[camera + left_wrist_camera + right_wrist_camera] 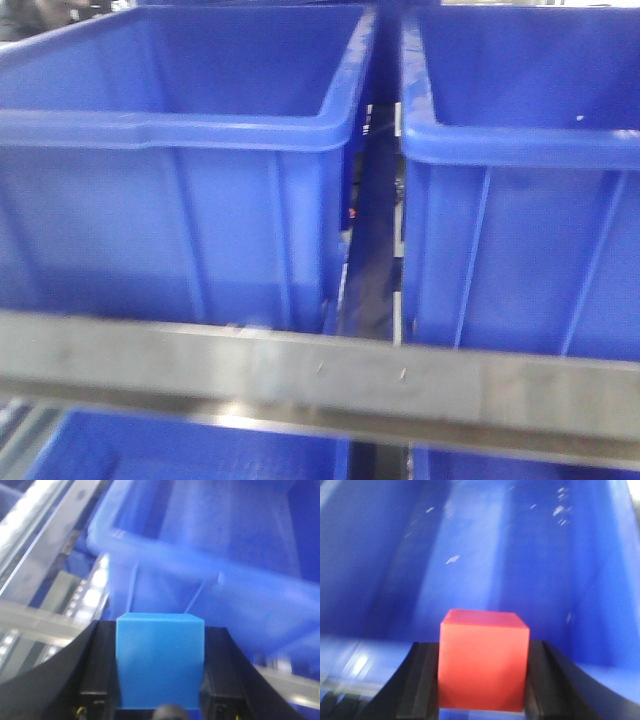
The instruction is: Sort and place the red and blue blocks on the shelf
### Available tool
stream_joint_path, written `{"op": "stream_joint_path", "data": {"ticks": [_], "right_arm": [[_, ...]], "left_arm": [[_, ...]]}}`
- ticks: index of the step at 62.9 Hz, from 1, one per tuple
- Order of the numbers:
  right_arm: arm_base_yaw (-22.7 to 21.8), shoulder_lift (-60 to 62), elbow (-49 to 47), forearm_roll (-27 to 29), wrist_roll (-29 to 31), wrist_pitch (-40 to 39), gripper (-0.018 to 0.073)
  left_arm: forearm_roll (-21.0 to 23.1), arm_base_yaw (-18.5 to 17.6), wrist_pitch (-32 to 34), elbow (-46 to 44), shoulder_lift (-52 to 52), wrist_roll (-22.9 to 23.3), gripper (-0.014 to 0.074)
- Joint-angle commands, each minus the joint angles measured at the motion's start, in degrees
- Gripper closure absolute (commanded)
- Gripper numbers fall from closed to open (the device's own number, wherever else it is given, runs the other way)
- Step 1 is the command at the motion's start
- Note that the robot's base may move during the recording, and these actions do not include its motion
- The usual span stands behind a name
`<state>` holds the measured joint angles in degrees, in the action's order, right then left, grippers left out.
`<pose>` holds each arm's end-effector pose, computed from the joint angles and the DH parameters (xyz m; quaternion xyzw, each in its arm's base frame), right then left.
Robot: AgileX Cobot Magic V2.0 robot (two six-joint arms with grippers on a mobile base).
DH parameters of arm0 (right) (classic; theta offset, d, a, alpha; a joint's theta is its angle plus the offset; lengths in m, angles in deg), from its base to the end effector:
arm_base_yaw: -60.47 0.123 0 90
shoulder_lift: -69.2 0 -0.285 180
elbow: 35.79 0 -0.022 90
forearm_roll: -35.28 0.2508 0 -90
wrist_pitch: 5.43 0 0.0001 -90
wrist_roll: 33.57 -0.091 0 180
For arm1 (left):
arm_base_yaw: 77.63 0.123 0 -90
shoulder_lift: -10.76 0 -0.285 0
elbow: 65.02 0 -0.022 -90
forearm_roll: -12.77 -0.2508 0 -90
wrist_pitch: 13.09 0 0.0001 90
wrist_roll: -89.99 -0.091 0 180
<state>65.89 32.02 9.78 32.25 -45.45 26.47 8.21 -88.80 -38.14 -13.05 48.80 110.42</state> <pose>0.1014 0.0071 0.3107 0.0361 0.8408 0.0576 0.5371 0.1073 -0.0181 0.2821 -0.0468 0.8420 -0.1138 0.5253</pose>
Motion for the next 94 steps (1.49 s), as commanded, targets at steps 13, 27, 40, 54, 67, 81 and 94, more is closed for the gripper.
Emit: {"op": "stream_joint_path", "data": {"ticks": [13,27,40,54,67,81,94], "right_arm": [[-0.39,-0.03,-1.55,-0.56,0.15,-4.50,0.0503],[-0.39,-0.03,-1.55,-0.56,0.15,-4.50,0.0503],[-0.39,-0.03,-1.55,-0.56,0.15,-4.50,0.0503],[-0.39,-0.03,-1.55,-0.56,0.15,-4.50,0.0503],[-0.39,-0.03,-1.55,-0.56,0.15,-4.50,0.0503],[-0.39,-0.03,-1.55,-0.56,0.15,-4.50,0.0503],[-0.39,-0.03,-1.55,-0.56,0.15,-4.50,0.0503]], "left_arm": [[-0.12,0.05,4.77,-1.75,0.14,0.16,0.0472],[-0.12,0.05,4.77,-1.75,0.14,0.16,0.0472],[-0.12,0.05,4.77,-1.75,0.14,0.16,0.0472],[-0.12,0.05,4.77,-1.75,0.14,0.16,0.0472],[-0.12,0.05,4.77,-1.75,0.14,0.16,0.0472],[-0.12,0.05,4.77,-1.75,0.14,0.16,0.0472],[-0.12,0.05,4.77,-1.75,0.14,0.16,0.0472]]}}
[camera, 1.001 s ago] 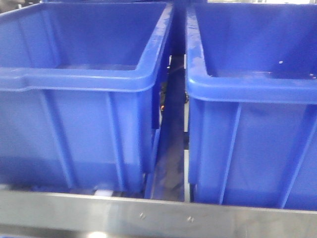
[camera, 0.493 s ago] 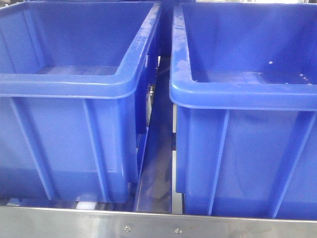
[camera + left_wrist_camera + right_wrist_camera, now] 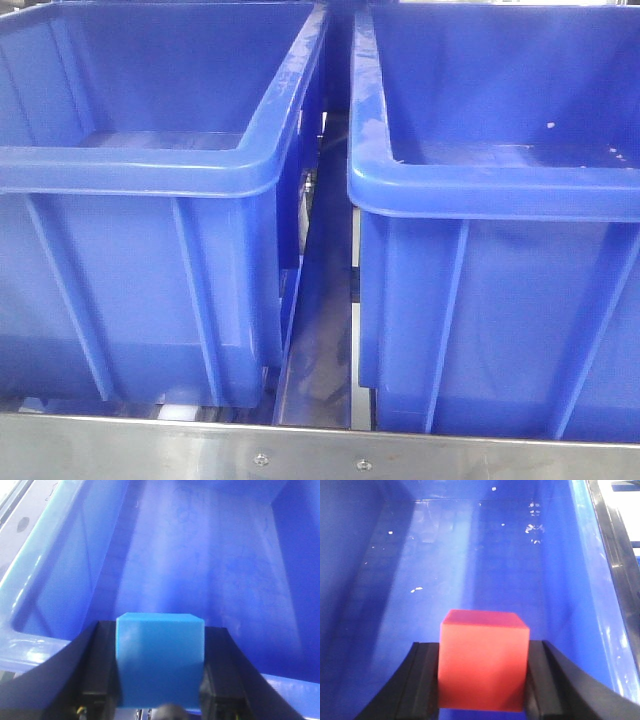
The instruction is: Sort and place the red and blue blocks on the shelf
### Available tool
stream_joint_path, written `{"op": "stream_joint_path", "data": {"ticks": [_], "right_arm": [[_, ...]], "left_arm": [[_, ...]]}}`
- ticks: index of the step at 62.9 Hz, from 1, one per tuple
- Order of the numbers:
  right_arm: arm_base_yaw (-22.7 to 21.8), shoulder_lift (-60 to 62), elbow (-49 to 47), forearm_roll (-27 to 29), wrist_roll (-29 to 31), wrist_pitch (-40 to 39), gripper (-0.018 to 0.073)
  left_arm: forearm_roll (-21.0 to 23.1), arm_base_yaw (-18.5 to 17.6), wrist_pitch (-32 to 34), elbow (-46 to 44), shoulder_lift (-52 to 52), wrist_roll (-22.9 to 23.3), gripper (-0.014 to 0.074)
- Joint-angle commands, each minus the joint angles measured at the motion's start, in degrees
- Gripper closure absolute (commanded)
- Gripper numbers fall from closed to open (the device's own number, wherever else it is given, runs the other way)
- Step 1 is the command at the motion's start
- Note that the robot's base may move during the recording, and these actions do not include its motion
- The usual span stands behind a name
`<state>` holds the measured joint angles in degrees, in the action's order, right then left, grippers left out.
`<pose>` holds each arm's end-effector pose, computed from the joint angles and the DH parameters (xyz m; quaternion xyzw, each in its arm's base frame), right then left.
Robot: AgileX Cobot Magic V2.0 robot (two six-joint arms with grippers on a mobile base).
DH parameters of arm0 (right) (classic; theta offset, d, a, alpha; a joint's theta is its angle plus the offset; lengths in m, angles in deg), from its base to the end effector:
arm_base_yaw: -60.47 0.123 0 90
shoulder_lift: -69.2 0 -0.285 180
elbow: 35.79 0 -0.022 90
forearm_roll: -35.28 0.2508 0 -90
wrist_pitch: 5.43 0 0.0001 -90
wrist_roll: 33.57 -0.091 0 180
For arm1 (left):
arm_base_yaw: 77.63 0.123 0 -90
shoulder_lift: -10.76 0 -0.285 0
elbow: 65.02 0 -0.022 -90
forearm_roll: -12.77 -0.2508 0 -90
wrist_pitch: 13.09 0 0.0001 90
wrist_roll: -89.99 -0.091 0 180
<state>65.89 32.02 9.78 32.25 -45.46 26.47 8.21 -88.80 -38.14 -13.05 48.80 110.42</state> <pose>0.1014 0.0071 0.3107 0.0362 0.8408 0.0576 0.5371 0.1073 -0.0181 0.2821 -0.0468 0.8420 -0.1138 0.5253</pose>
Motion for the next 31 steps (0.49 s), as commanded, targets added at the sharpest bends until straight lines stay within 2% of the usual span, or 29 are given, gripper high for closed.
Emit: {"op": "stream_joint_path", "data": {"ticks": [1,31], "right_arm": [[-0.39,-0.03,-1.55,-0.56,0.16,-4.50,0.0503],[-0.39,-0.03,-1.55,-0.56,0.16,-4.50,0.0503]], "left_arm": [[-0.12,0.05,4.77,-1.75,0.14,0.16,0.0472],[-0.12,0.05,4.77,-1.75,0.14,0.16,0.0472]]}}
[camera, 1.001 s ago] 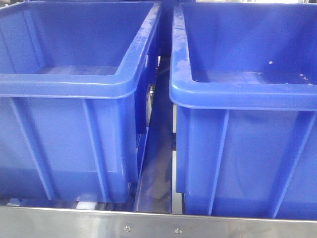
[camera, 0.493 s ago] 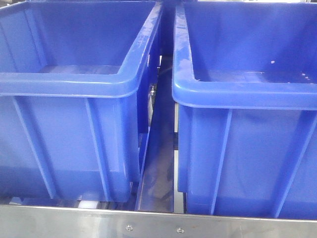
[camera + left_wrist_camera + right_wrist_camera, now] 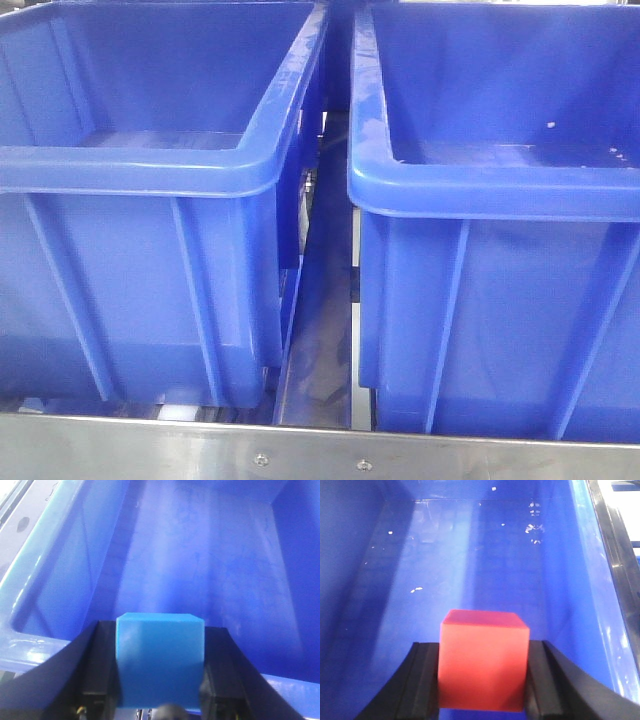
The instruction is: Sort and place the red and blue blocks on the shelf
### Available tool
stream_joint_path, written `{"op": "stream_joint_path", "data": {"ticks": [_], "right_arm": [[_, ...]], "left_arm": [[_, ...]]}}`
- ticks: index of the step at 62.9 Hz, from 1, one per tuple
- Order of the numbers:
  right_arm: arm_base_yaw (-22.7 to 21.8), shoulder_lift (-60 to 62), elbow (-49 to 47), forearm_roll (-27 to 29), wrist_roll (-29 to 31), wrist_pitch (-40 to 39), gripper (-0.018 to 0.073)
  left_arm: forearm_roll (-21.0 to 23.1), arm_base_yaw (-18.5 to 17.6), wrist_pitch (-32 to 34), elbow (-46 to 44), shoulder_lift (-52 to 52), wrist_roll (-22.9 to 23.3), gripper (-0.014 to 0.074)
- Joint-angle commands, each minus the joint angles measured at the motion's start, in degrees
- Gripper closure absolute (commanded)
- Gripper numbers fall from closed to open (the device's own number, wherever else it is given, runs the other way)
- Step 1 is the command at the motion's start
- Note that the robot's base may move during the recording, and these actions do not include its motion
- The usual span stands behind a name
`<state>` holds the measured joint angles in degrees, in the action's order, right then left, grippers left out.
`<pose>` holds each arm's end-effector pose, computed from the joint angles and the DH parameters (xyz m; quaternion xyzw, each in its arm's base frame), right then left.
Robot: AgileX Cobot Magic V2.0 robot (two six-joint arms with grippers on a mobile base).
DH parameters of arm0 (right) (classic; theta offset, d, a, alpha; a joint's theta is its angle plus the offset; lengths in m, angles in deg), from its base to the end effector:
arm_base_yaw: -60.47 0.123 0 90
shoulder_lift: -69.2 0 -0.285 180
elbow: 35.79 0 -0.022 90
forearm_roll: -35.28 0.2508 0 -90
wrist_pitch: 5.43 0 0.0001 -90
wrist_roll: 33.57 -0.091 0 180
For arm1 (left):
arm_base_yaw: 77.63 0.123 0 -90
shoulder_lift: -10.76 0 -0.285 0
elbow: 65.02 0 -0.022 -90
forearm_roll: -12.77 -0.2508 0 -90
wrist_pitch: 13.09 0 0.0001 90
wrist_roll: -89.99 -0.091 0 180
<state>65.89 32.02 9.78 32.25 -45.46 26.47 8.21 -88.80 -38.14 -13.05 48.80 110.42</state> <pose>0.1014 0.0071 0.3107 0.0362 0.8408 0.0576 0.5371 0.1073 -0.0181 0.2821 -0.0468 0.8420 -0.1138 0.5253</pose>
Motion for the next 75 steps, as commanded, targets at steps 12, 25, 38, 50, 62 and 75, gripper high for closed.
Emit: {"op": "stream_joint_path", "data": {"ticks": [12,25,38,50,62,75], "right_arm": [[-0.39,-0.03,-1.55,-0.56,0.16,-4.50,0.0503],[-0.39,-0.03,-1.55,-0.56,0.16,-4.50,0.0503],[-0.39,-0.03,-1.55,-0.56,0.16,-4.50,0.0503],[-0.39,-0.03,-1.55,-0.56,0.16,-4.50,0.0503],[-0.39,-0.03,-1.55,-0.56,0.16,-5.02,0.0503],[-0.39,-0.03,-1.55,-0.56,0.16,-5.02,0.0503]], "left_arm": [[-0.12,0.05,4.77,-1.75,0.14,0.16,0.0472],[-0.12,0.05,4.77,-1.75,0.14,0.16,0.0472],[-0.12,0.05,4.77,-1.75,0.14,0.16,0.0472],[-0.12,0.05,4.77,-1.75,0.14,0.16,0.0472],[-0.12,0.05,4.77,-1.75,0.14,0.16,0.0472],[-0.12,0.05,4.77,-1.75,0.14,0.16,0.0472]]}}
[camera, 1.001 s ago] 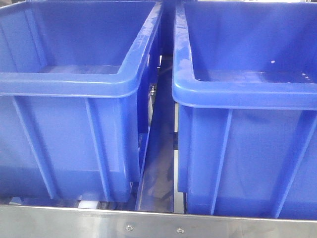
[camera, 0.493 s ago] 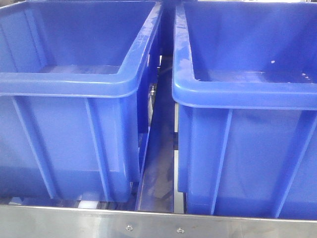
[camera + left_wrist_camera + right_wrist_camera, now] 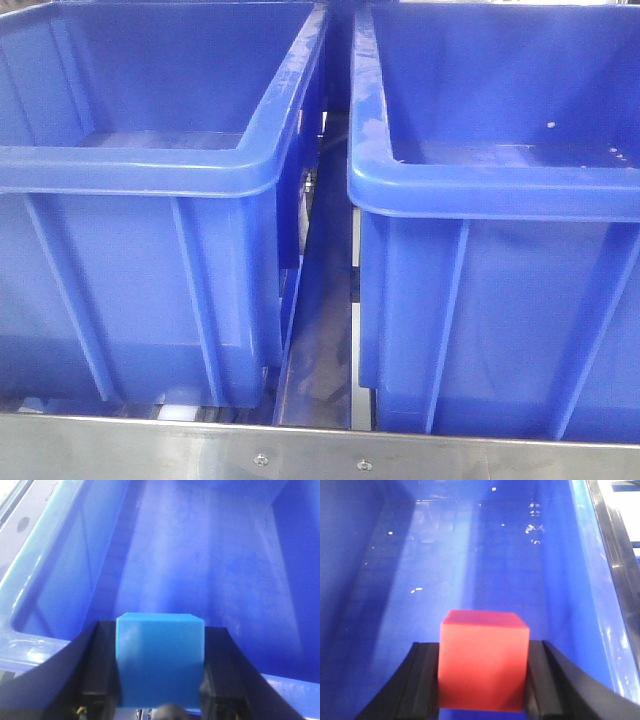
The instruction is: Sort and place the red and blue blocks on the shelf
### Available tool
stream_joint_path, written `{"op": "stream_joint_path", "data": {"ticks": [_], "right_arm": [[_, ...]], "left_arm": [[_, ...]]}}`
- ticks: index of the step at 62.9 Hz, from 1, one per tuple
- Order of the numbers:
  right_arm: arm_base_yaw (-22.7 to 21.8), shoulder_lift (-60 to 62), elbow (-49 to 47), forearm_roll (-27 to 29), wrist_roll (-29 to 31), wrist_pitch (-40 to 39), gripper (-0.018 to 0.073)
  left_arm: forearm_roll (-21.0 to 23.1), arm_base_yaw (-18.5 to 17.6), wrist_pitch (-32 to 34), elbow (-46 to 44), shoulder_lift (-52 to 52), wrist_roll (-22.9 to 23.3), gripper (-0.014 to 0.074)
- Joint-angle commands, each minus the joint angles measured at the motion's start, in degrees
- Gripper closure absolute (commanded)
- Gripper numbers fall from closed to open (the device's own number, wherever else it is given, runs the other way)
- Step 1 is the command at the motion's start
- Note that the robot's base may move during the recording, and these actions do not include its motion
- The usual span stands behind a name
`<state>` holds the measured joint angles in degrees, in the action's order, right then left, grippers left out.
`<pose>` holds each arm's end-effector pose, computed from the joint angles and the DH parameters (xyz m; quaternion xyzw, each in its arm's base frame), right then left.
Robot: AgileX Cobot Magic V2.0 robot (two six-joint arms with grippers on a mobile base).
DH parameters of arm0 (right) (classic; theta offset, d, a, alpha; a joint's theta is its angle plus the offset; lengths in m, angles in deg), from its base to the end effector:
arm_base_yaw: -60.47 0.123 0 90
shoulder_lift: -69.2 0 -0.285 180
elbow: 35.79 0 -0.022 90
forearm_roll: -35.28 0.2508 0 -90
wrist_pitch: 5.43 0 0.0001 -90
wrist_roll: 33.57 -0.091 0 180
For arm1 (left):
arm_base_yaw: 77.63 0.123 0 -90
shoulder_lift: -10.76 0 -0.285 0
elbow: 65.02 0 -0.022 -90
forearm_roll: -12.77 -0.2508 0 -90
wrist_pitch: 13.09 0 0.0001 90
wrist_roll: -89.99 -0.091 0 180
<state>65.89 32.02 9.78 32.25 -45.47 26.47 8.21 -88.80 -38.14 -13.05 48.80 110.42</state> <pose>0.1014 0.0071 0.3107 0.0362 0.8407 0.0577 0.5371 0.1073 -0.0181 0.2821 -0.0468 0.8420 -0.1138 0.5253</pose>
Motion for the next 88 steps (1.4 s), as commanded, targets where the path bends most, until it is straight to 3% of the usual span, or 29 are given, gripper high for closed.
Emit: {"op": "stream_joint_path", "data": {"ticks": [1,23,51,68,88], "right_arm": [[-0.39,-0.03,-1.55,-0.56,0.17,-5.02,0.0503],[-0.39,-0.03,-1.55,-0.56,0.17,-7.36,0.0503],[-0.39,-0.03,-1.55,-0.56,0.17,-8.40,0.0503],[-0.39,-2.11,-2.01,2.23,0.22,-11.87,0.0503],[-0.18,-18.63,-11.65,2.23,0.22,-14.49,0.0503]], "left_arm": [[-0.12,0.05,4.77,-1.75,0.14,0.16,0.0472],[-0.12,0.05,7.59,-1.75,0.14,0.16,0.0472],[0.18,-0.07,6.62,-1.75,0.14,0.16,0.0472],[0.18,-4.04,11.63,-5.43,0.69,-1.60,0.0472],[-0.28,-6.05,12.01,-18.66,17.78,-1.60,0.0472]]}}
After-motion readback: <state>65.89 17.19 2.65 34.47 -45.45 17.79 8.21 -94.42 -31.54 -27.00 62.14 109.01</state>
